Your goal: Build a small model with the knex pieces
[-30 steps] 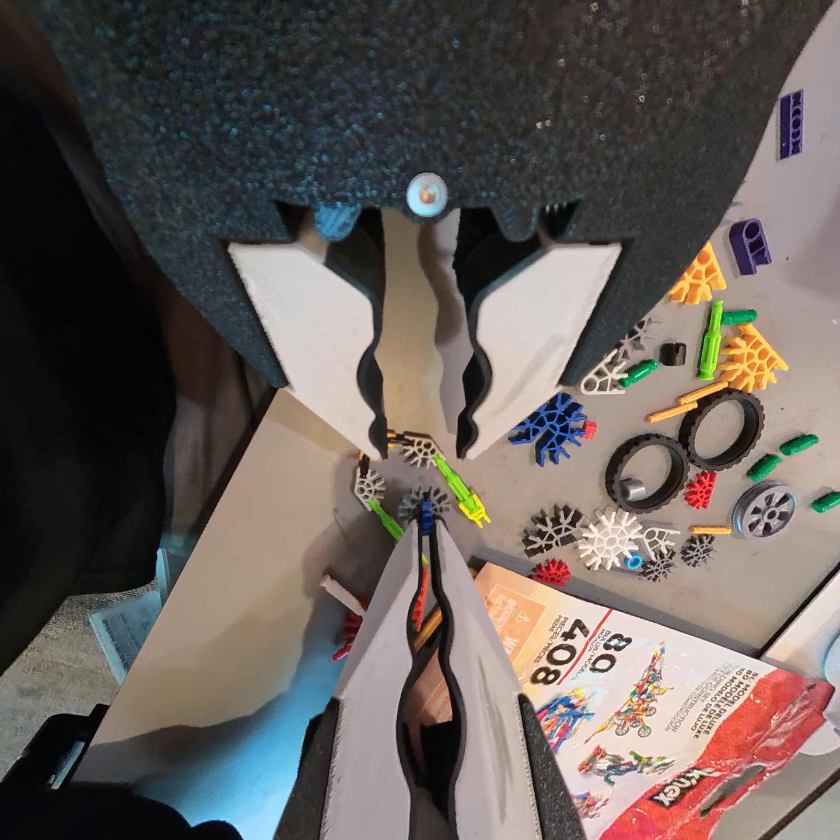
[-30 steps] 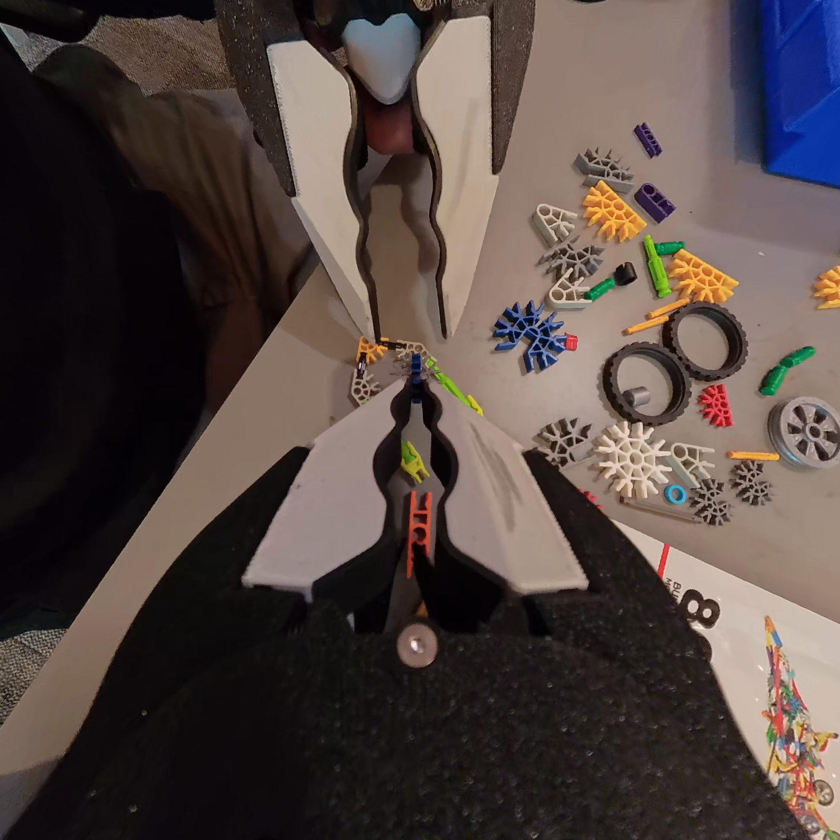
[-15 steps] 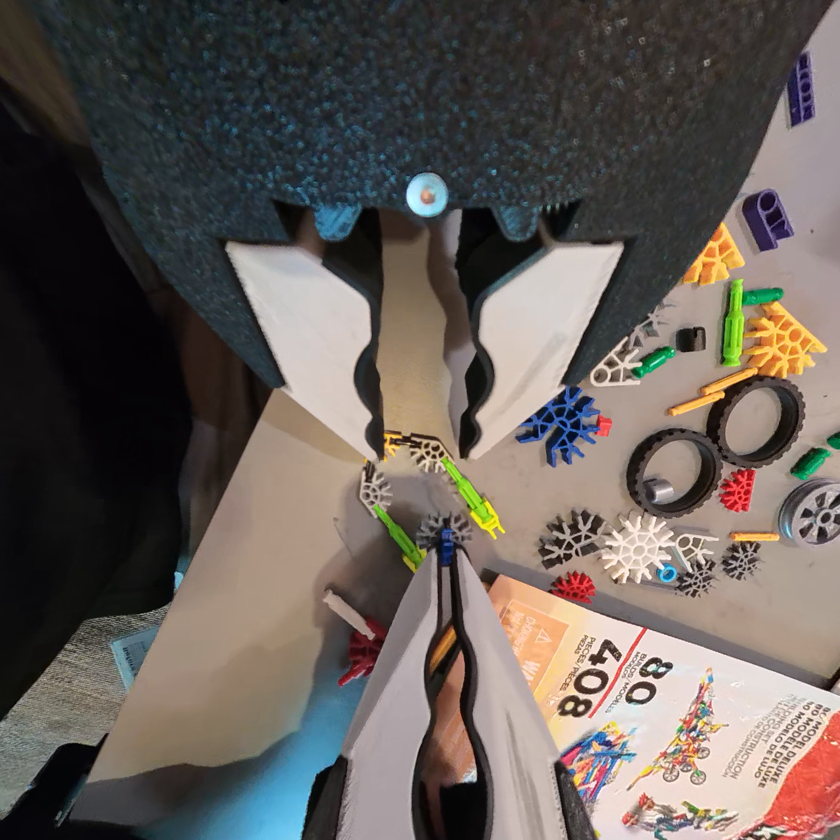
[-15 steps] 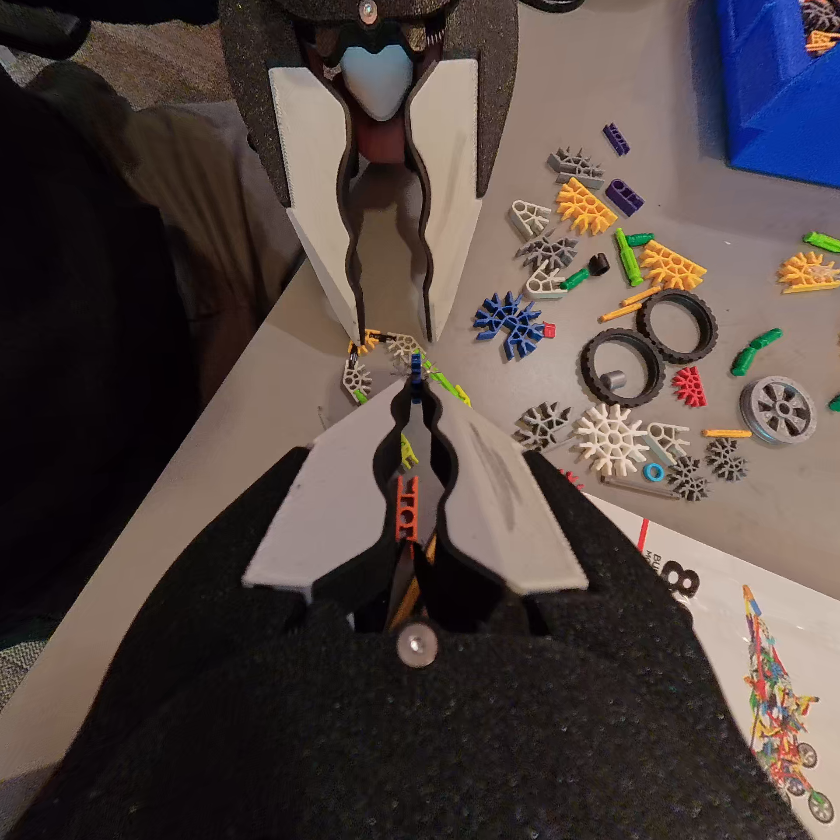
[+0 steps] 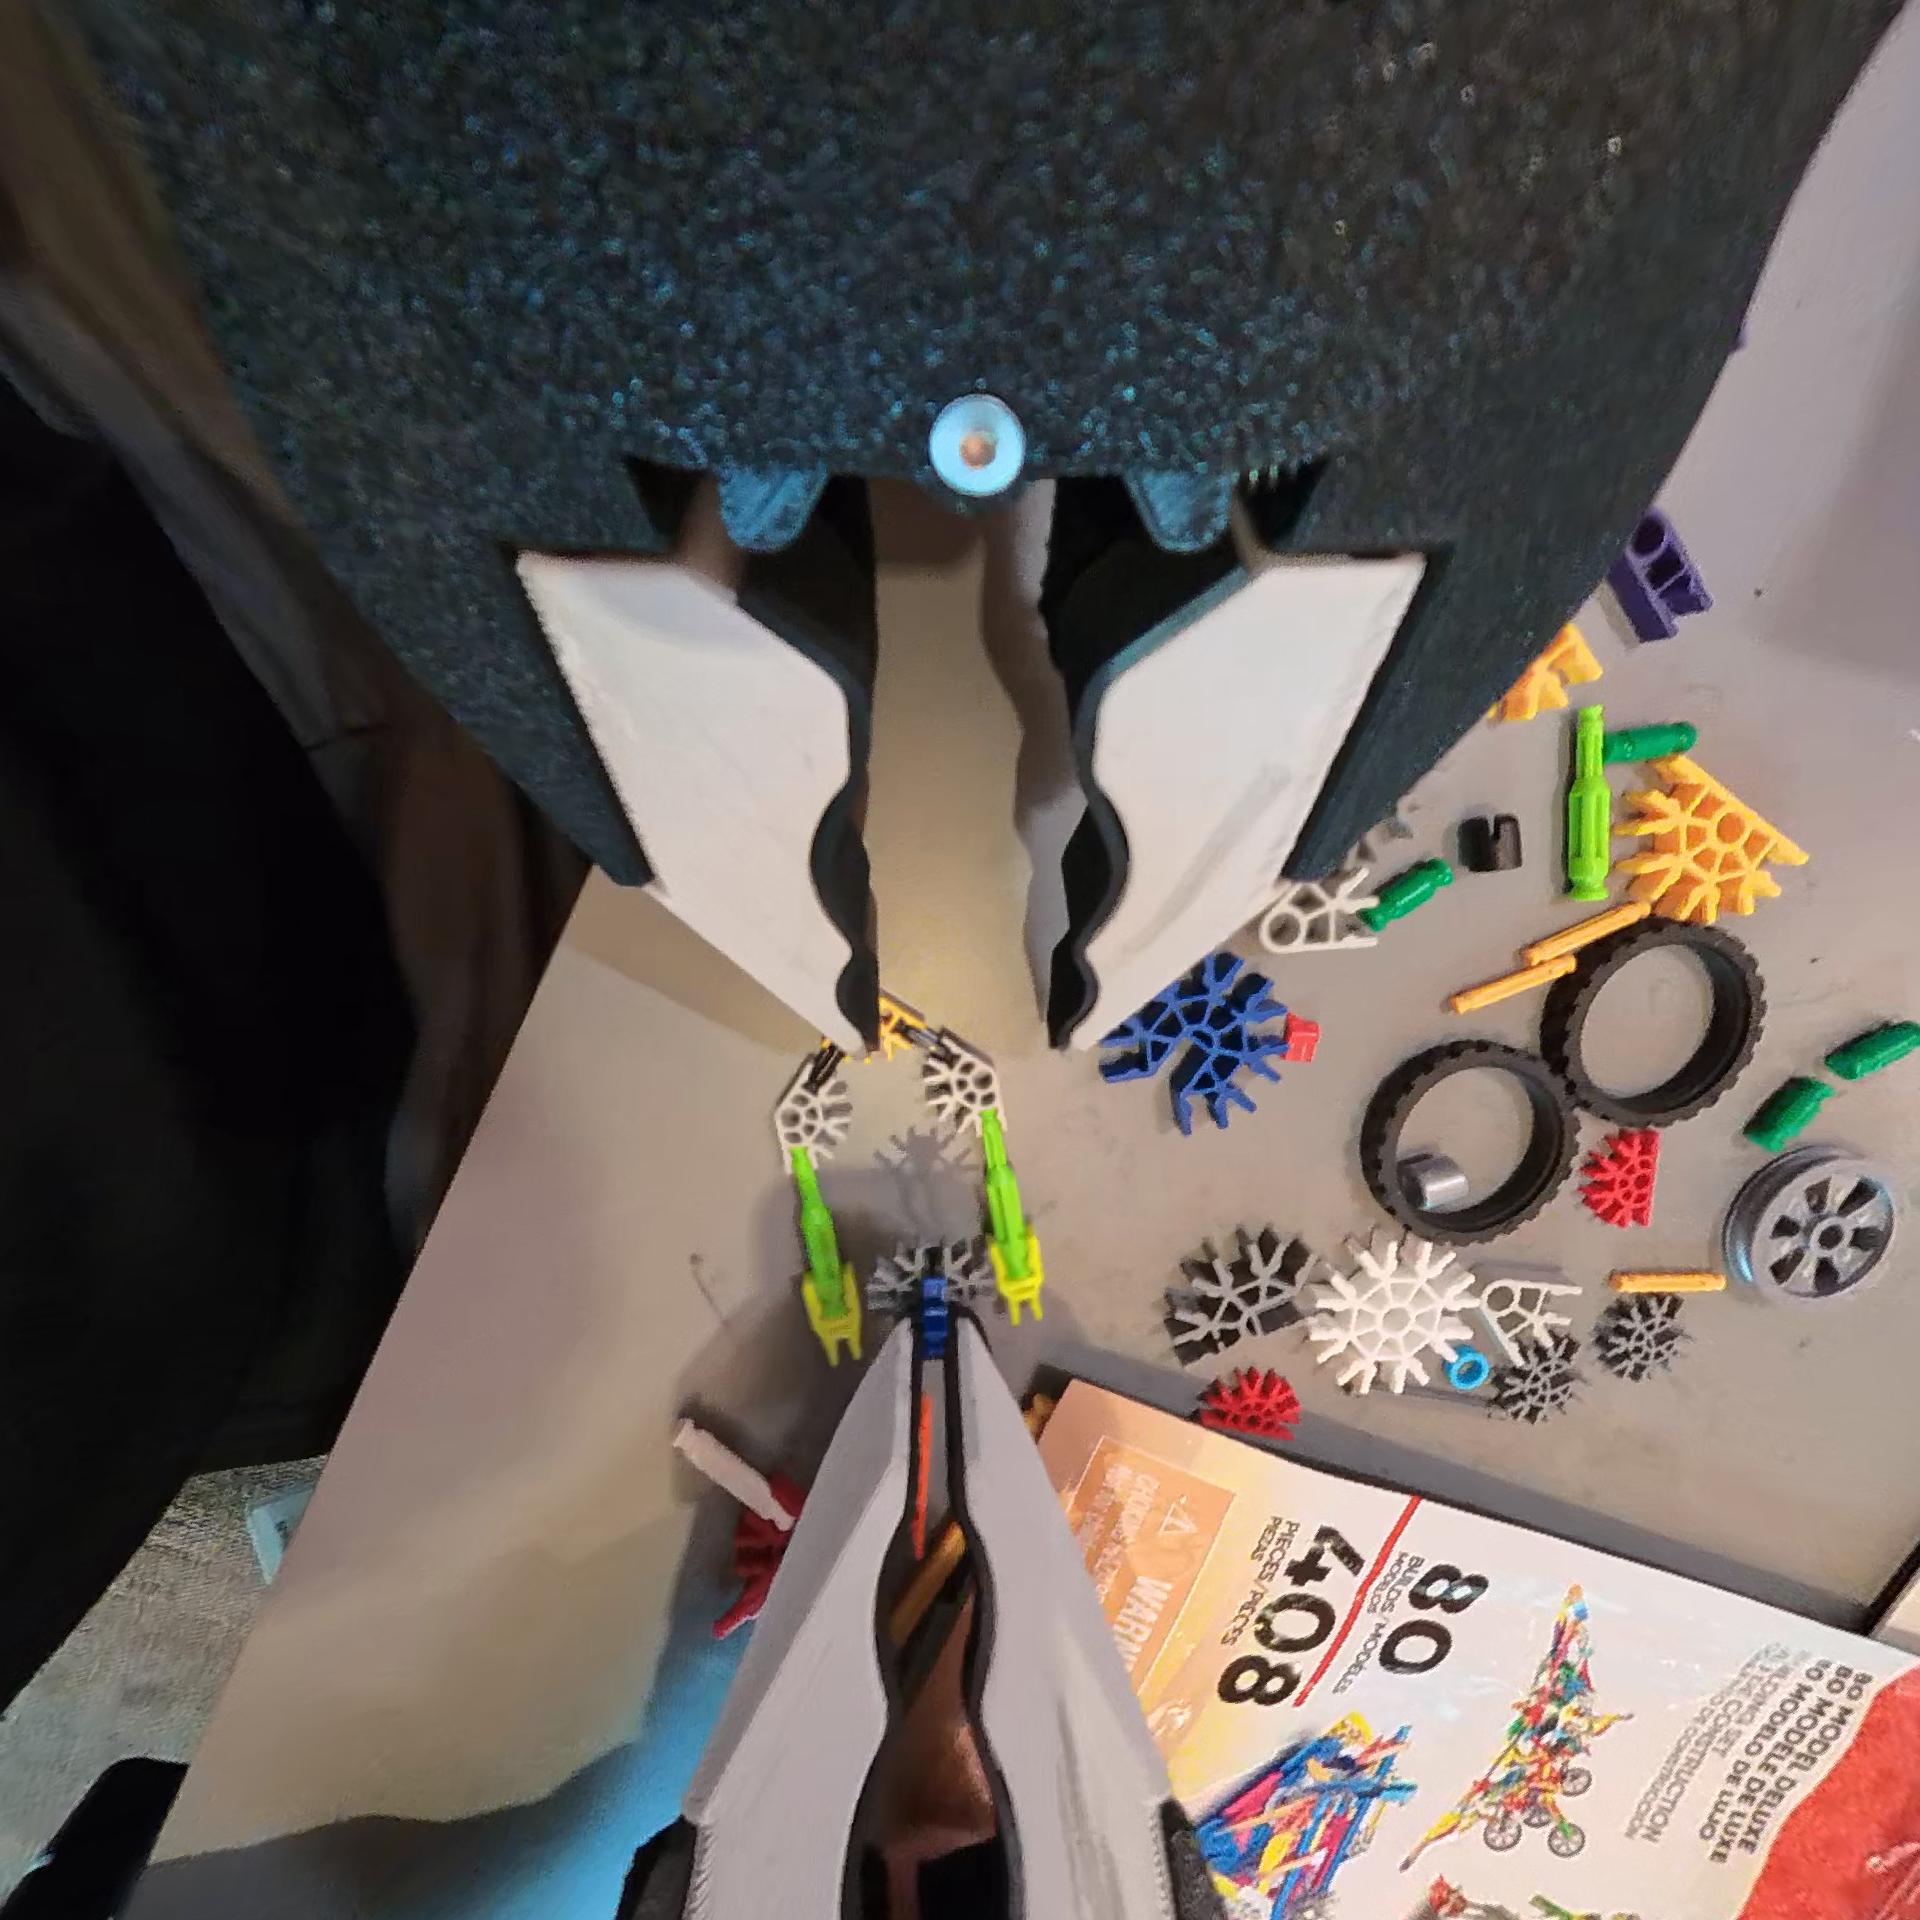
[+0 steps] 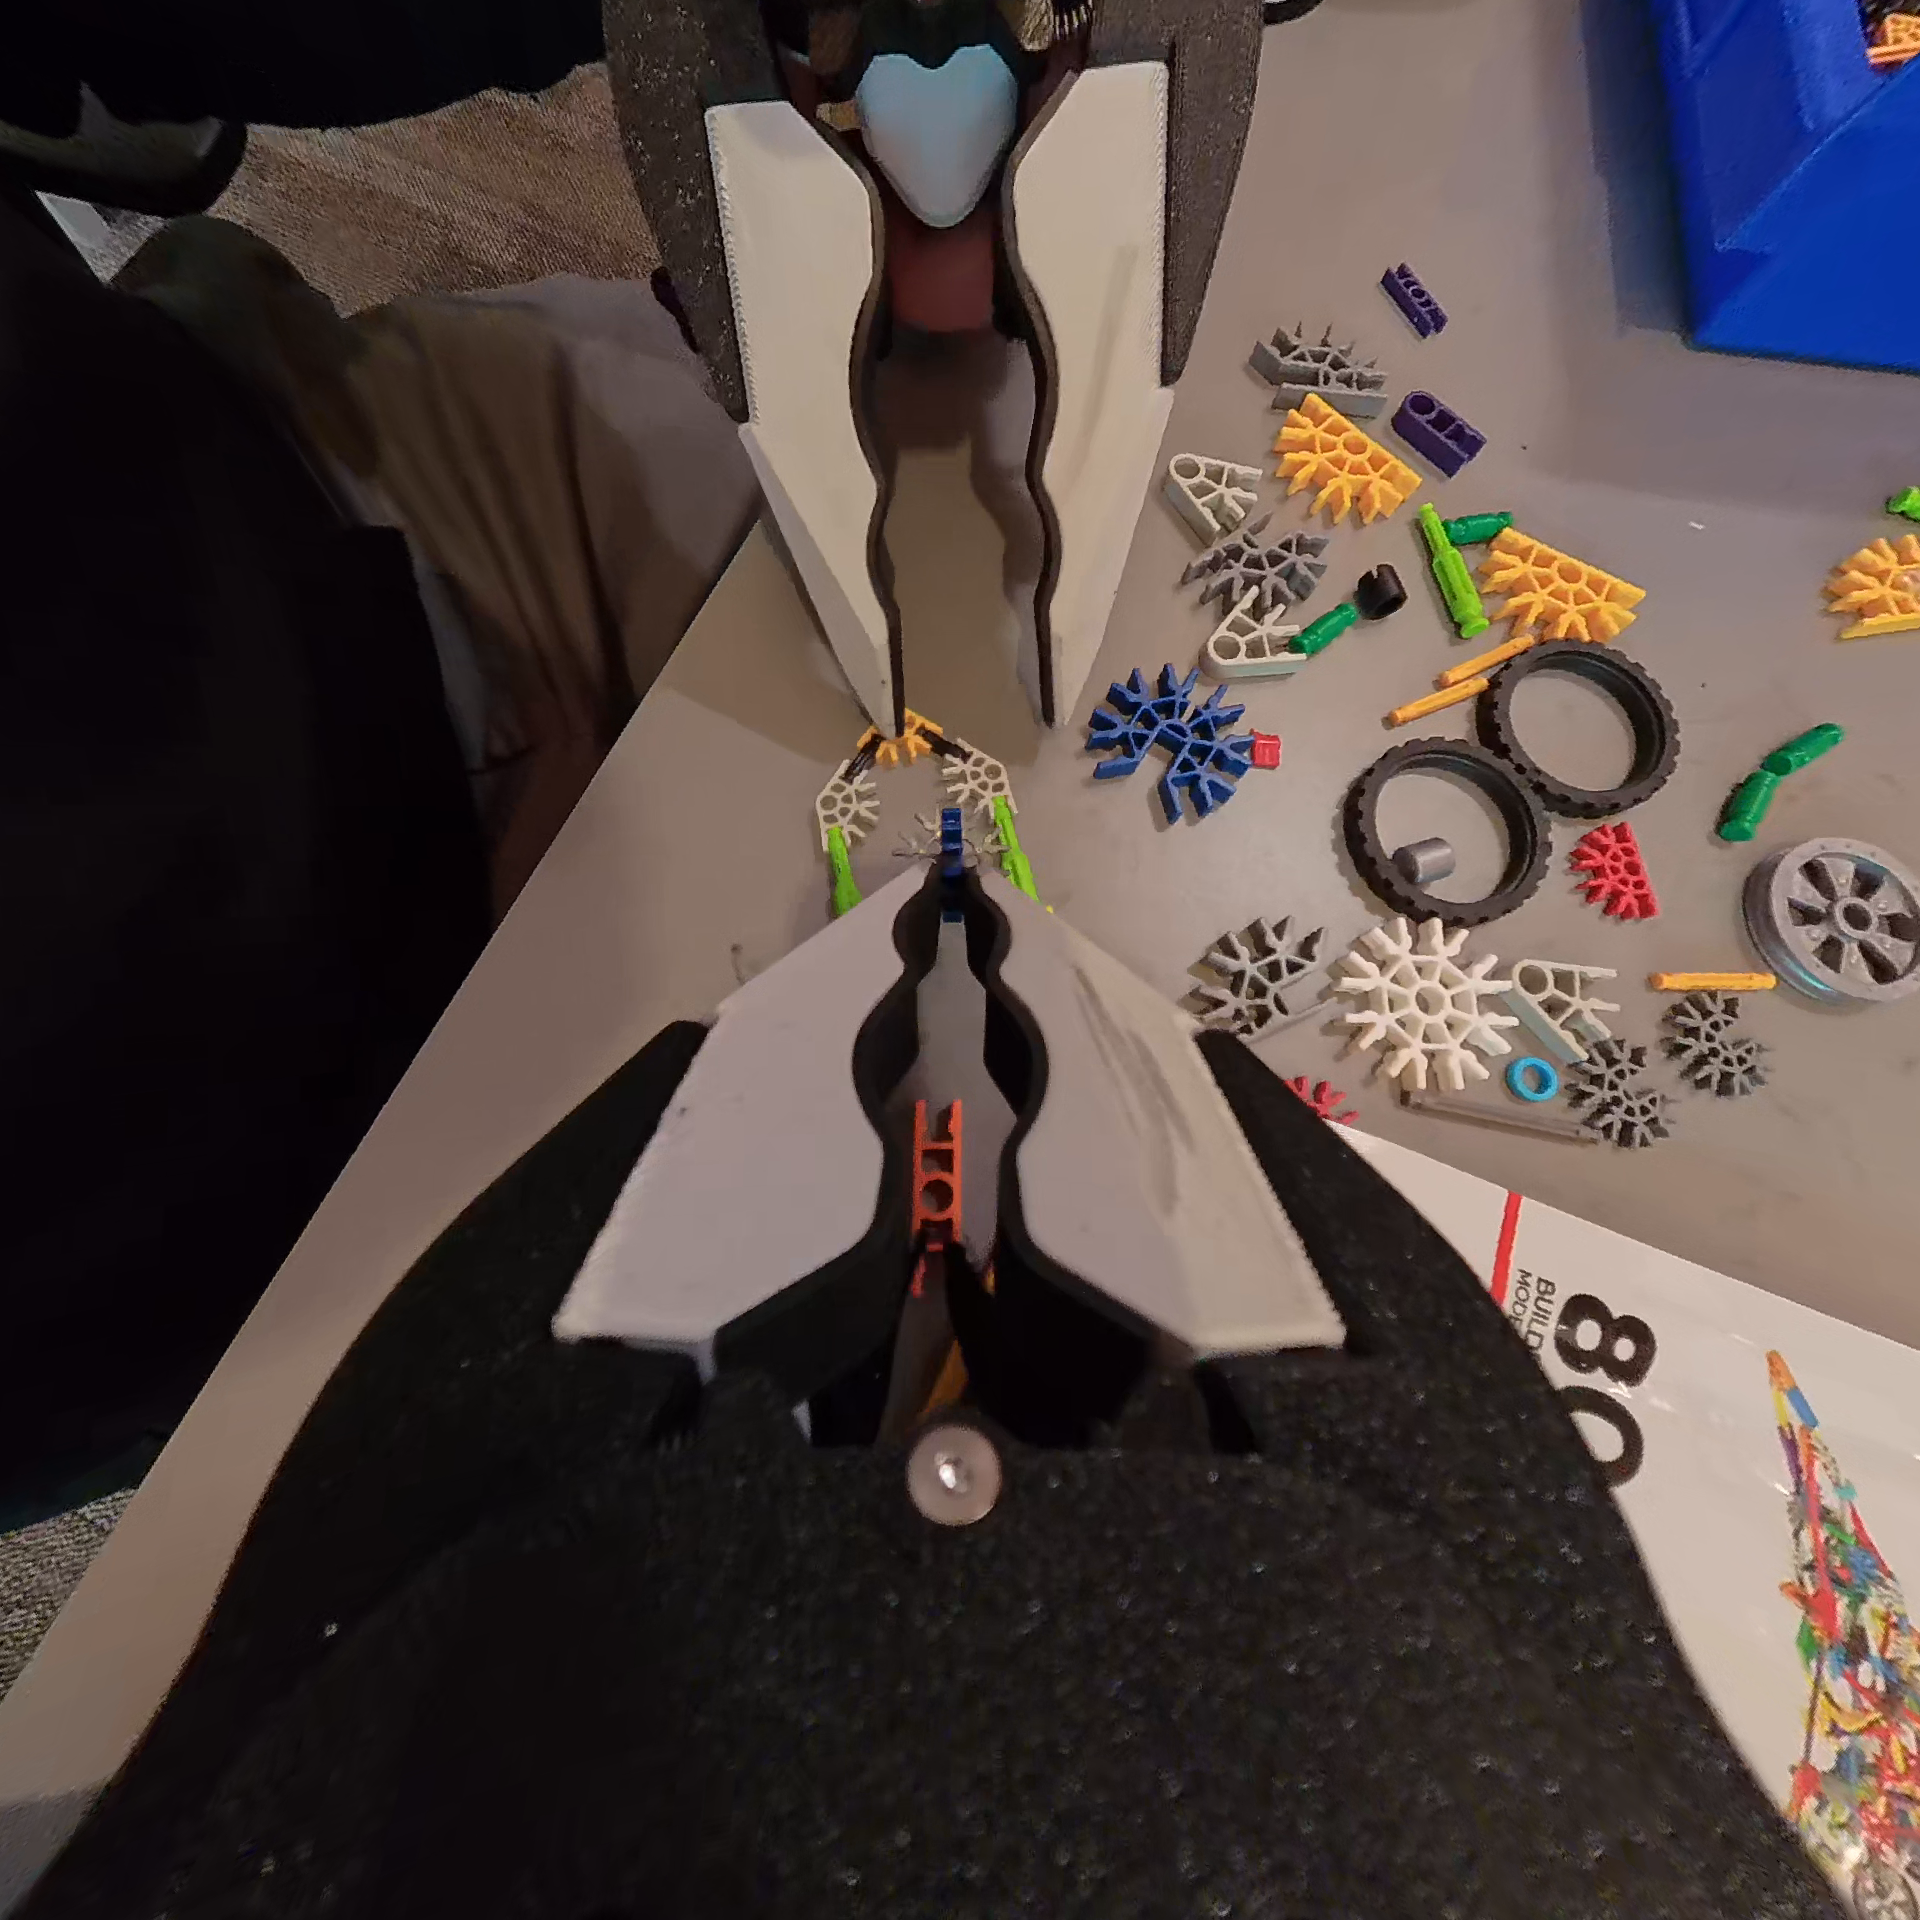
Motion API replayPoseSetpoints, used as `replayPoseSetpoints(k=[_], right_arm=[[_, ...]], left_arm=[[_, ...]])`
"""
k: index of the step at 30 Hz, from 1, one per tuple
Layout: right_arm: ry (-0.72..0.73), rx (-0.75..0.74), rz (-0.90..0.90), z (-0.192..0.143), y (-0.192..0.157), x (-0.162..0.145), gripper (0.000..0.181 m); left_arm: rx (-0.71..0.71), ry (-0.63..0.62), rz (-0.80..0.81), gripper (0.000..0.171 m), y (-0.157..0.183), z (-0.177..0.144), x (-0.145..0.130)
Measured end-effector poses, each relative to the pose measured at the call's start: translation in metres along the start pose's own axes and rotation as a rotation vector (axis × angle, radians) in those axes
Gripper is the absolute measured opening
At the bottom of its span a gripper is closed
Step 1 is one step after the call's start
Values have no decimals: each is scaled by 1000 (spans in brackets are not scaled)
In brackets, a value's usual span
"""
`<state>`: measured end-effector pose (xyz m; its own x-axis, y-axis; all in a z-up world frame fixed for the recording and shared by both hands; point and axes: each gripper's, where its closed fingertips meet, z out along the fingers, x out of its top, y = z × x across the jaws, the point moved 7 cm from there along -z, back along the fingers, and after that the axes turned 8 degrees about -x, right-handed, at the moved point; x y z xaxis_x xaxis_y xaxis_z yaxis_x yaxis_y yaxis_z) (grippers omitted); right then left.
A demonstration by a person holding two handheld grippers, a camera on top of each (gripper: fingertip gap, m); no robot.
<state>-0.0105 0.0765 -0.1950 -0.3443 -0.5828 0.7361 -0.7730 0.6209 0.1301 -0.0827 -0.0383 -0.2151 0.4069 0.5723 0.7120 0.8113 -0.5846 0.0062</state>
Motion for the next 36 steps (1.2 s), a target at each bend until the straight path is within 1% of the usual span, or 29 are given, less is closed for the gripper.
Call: replayPoseSetpoints(k=[14,36], right_arm=[[17,-1,10,0,0,4,2],[11,18,-2,4,-5,5,2]], left_arm=[[47,50,-53,31,-3,-6,-6],[52,40,-65,31,-3,-4,-7]])
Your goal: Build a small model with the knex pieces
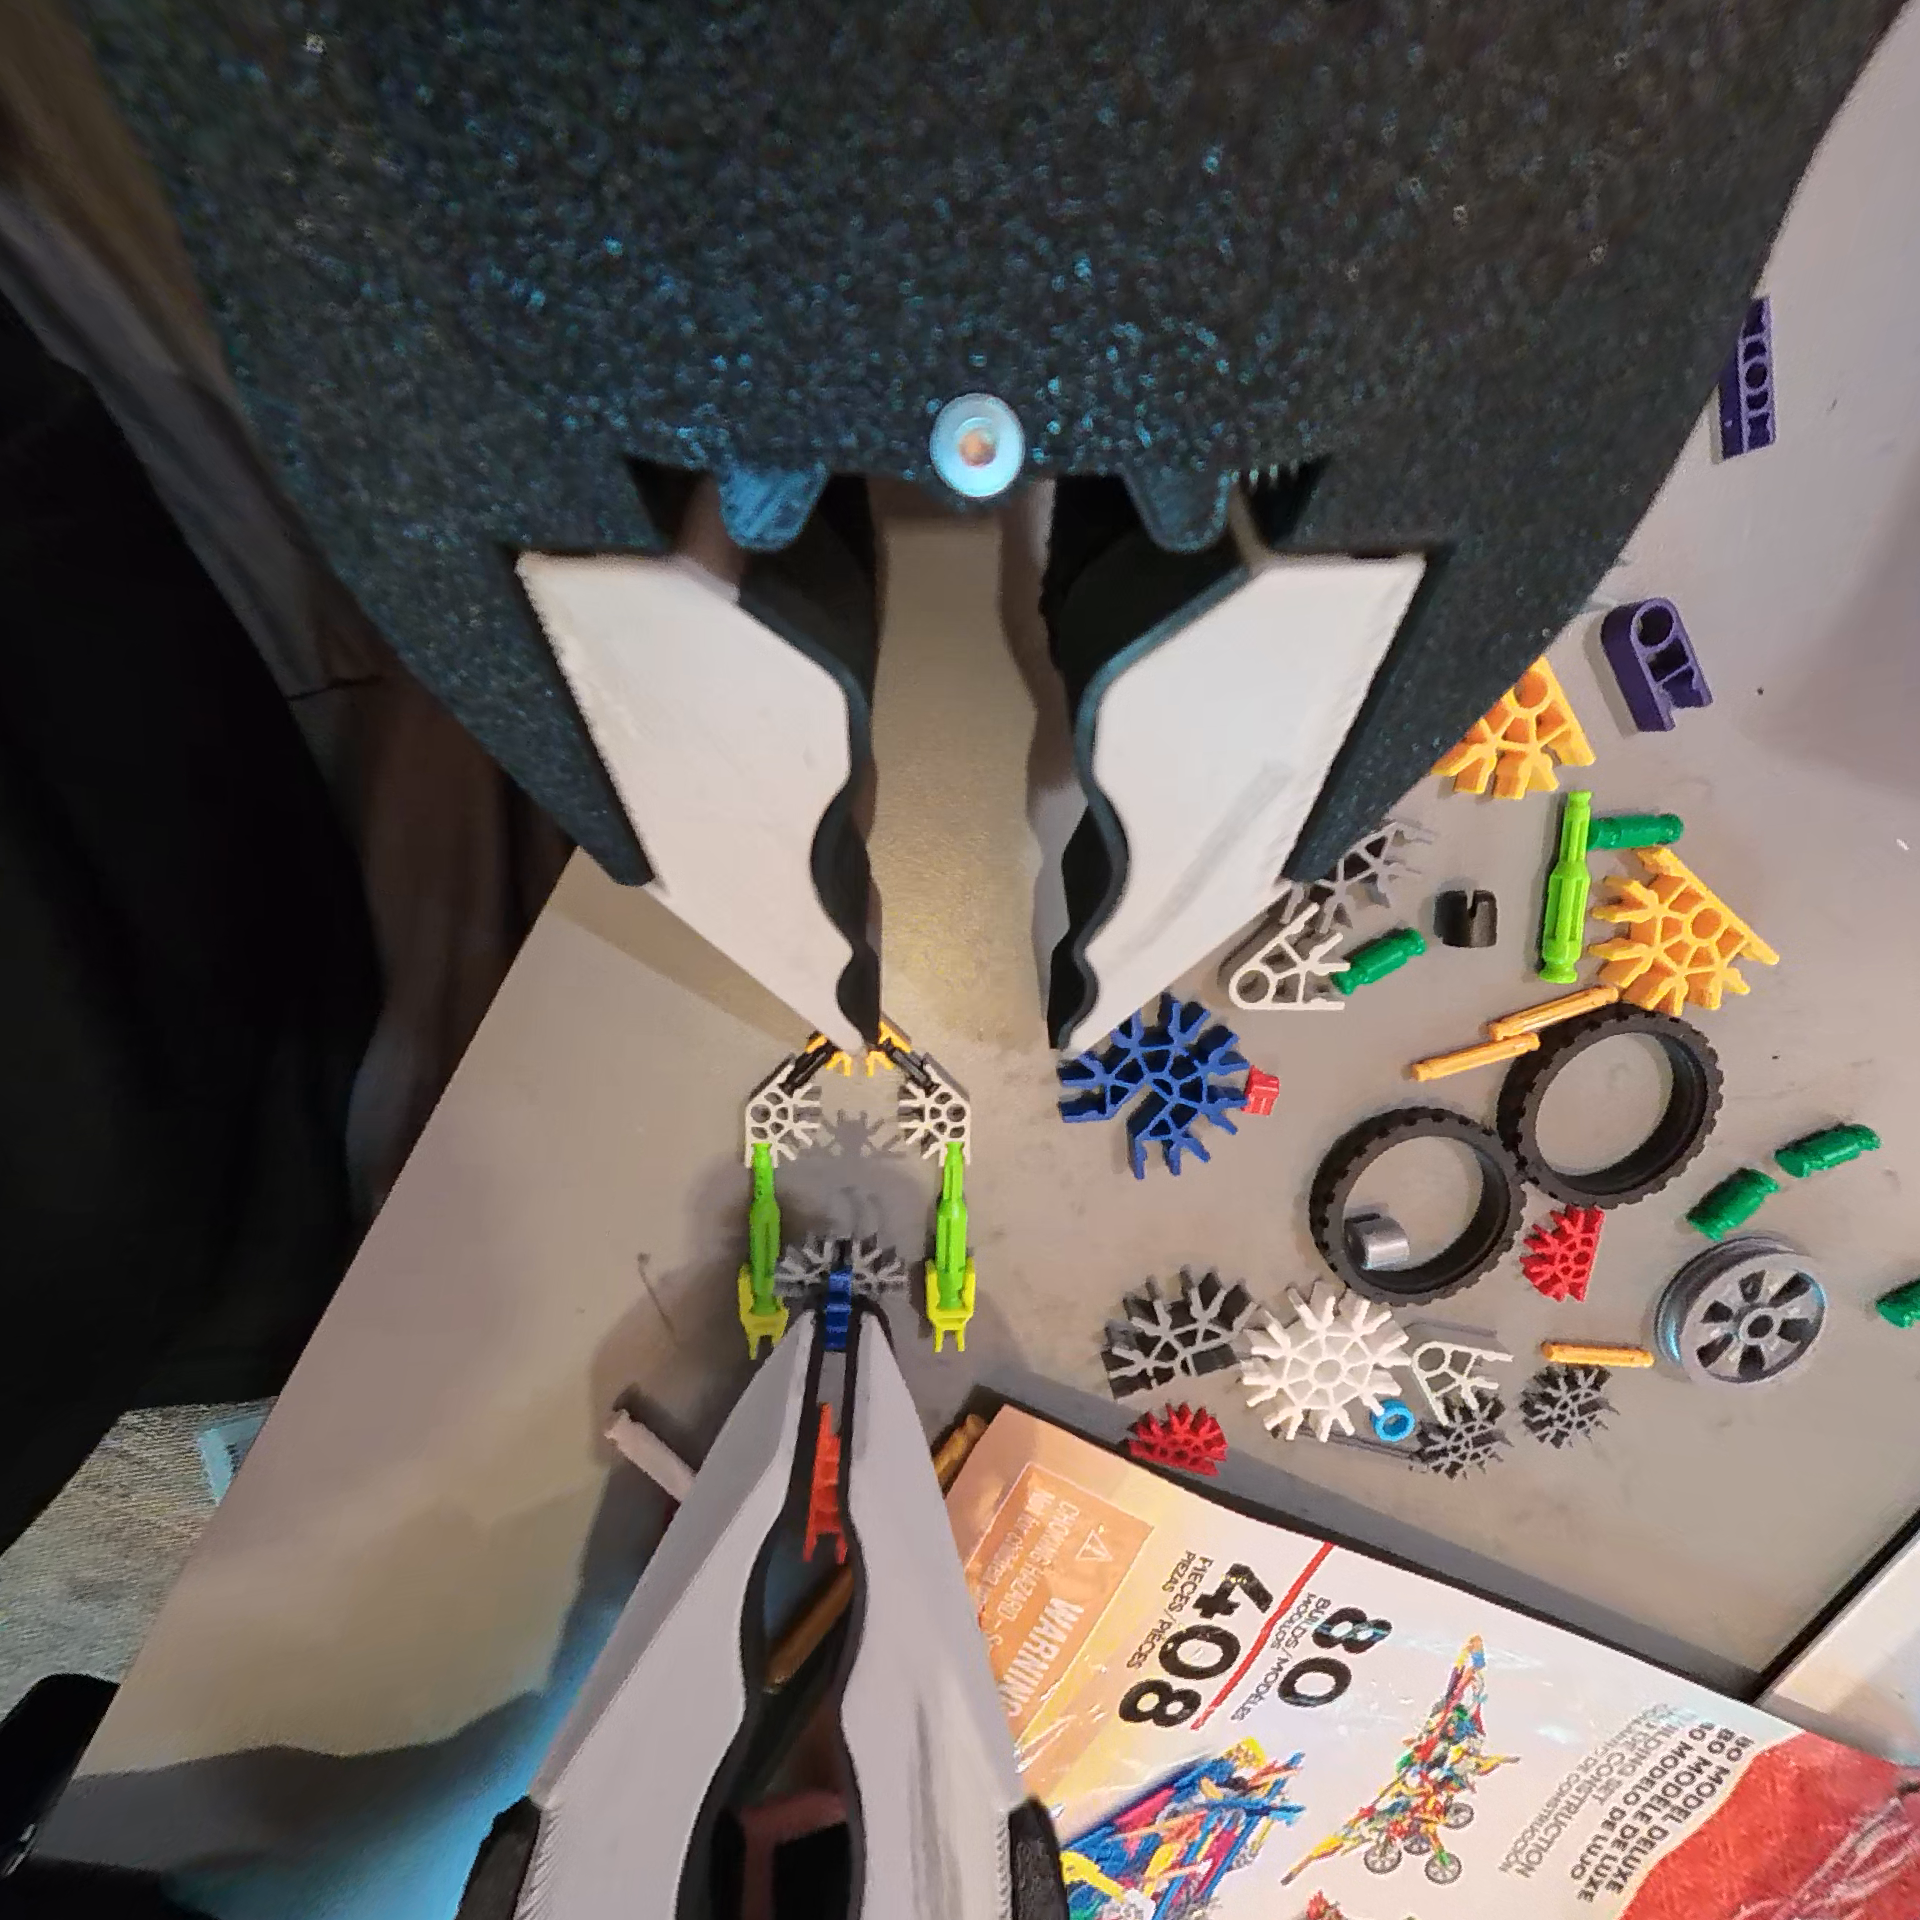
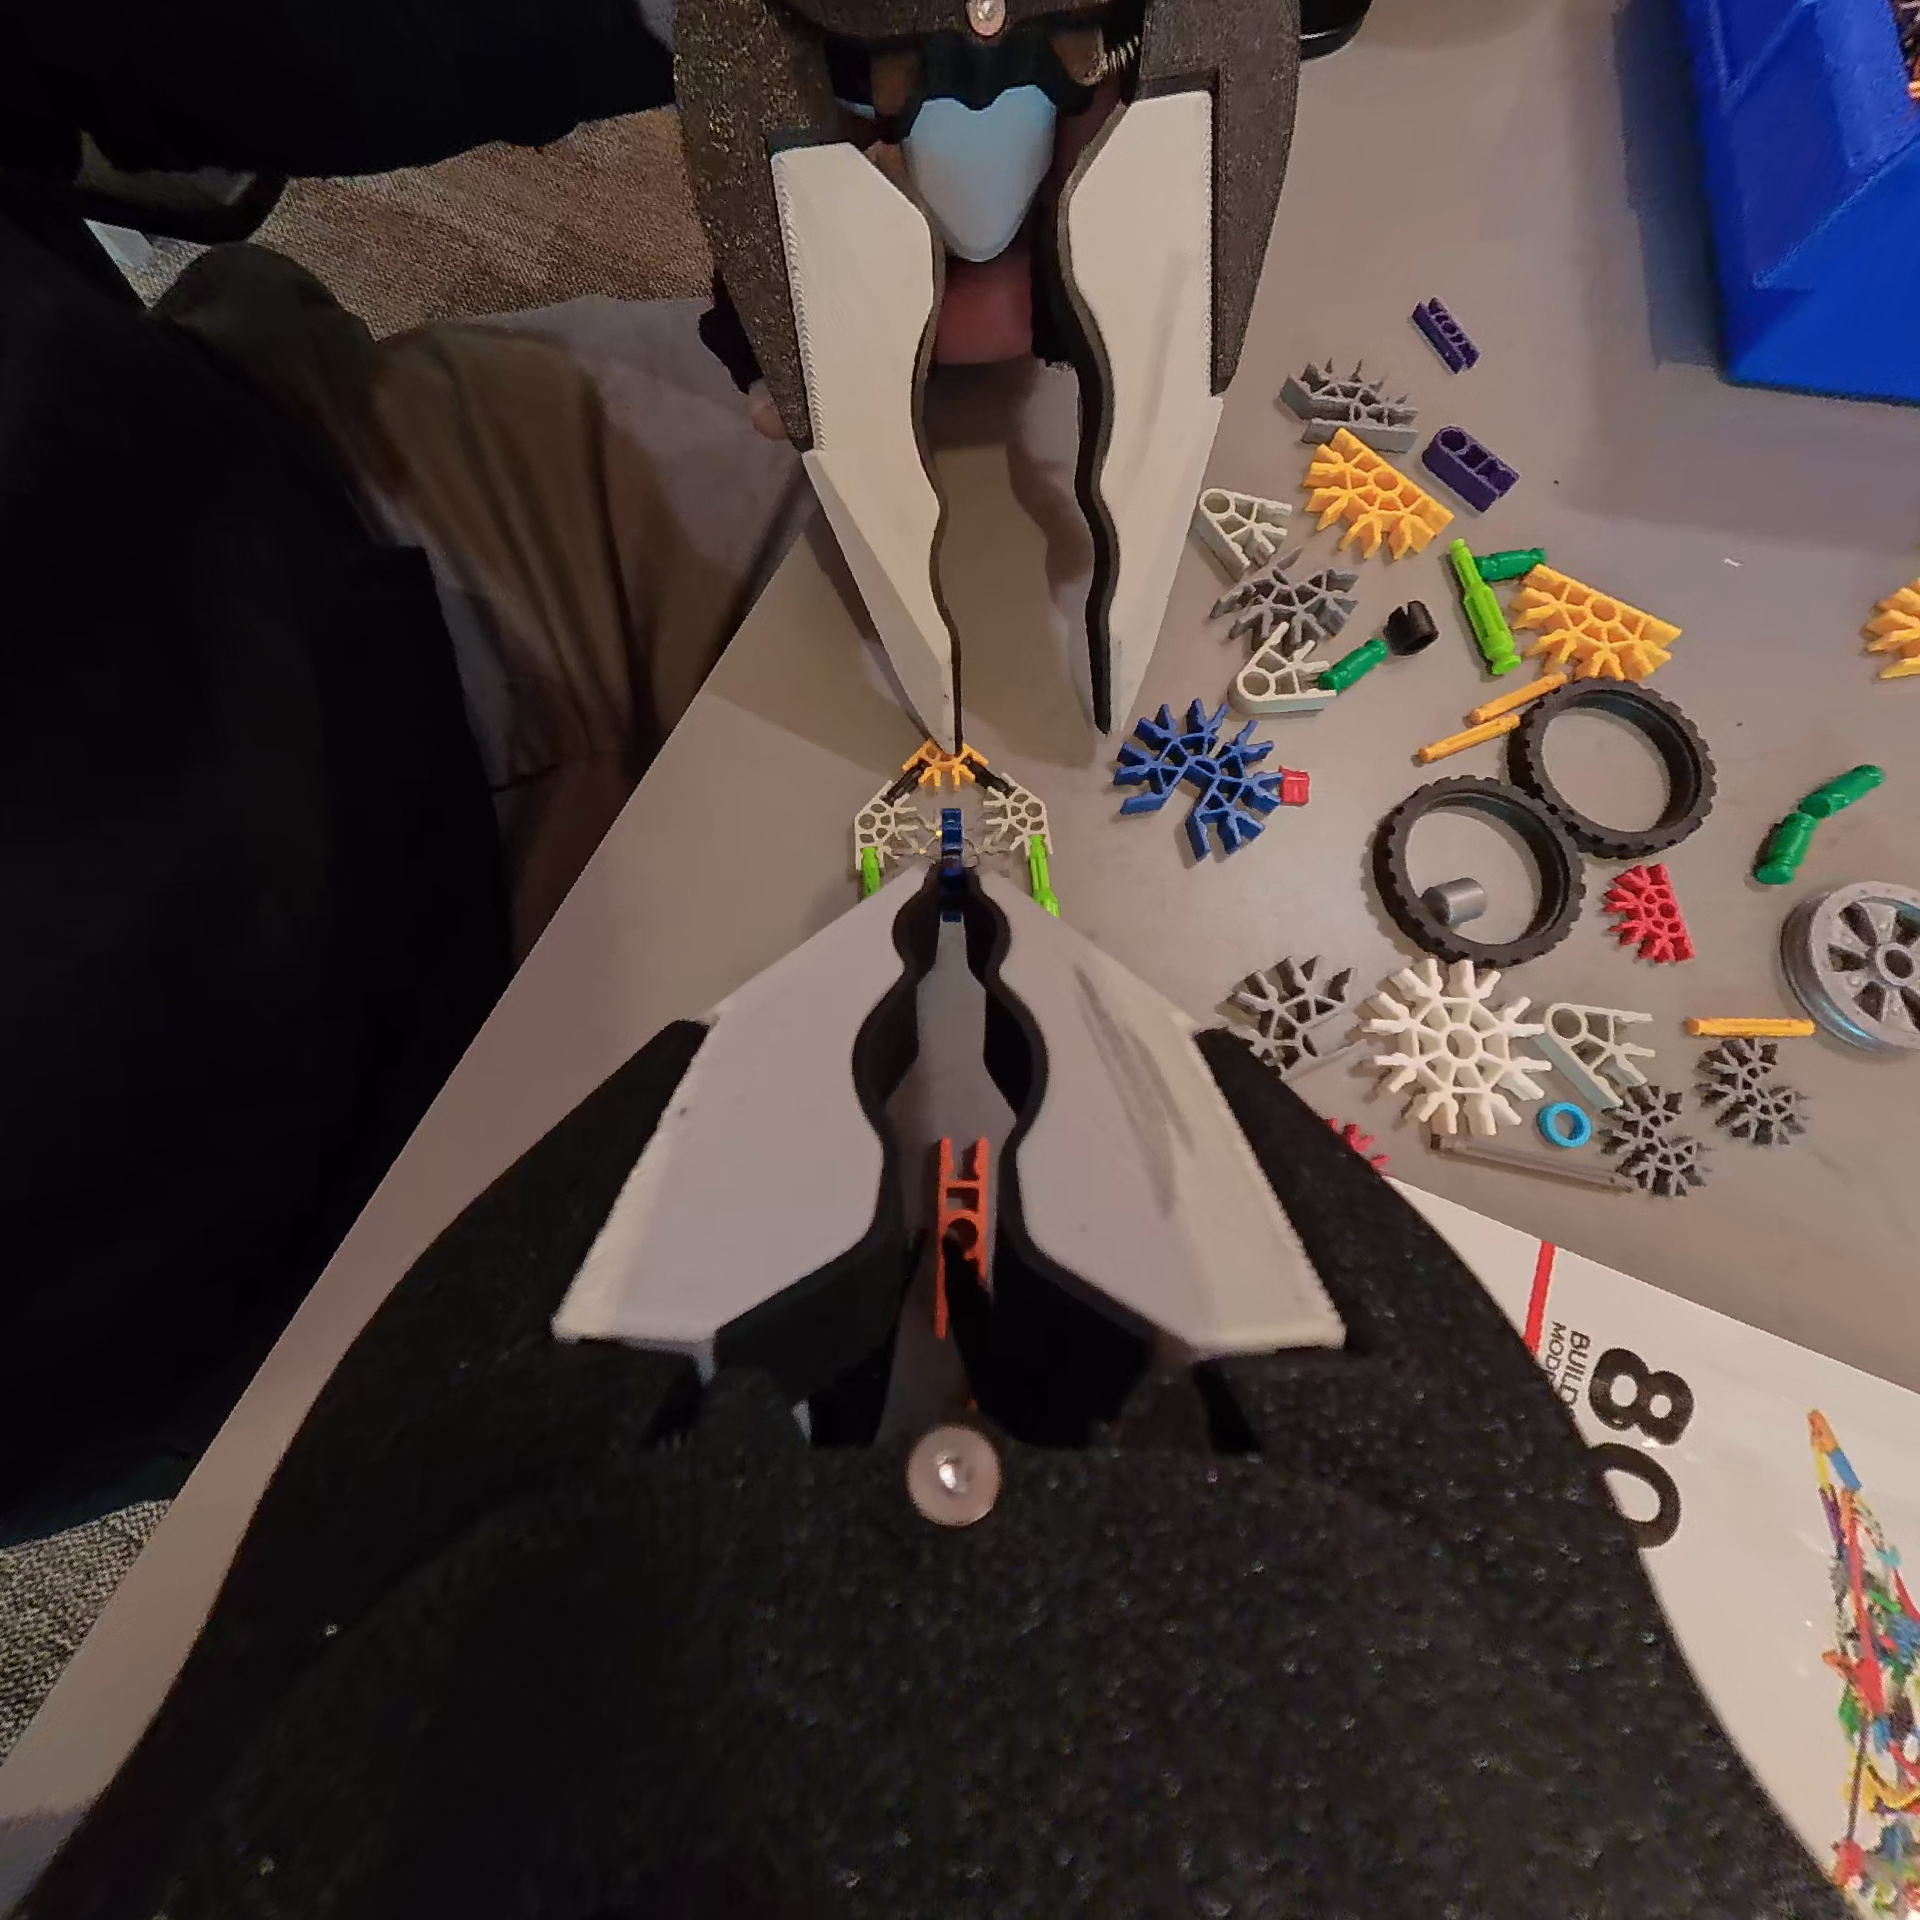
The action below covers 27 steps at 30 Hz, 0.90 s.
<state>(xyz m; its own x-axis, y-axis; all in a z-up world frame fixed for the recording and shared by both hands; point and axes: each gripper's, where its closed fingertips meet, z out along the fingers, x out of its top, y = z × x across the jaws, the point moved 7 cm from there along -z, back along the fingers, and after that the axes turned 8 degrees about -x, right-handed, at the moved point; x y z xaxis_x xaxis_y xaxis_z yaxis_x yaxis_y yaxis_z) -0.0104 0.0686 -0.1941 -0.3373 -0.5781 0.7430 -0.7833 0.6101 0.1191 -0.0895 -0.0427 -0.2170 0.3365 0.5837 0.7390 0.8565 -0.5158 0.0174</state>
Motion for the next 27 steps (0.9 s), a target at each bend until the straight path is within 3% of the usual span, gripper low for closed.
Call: replayPoseSetpoints(k=[27], right_arm=[[13,-20,11,-4,3,0,2]], left_arm=[[-10,7,-26,31,-2,0,-1]])
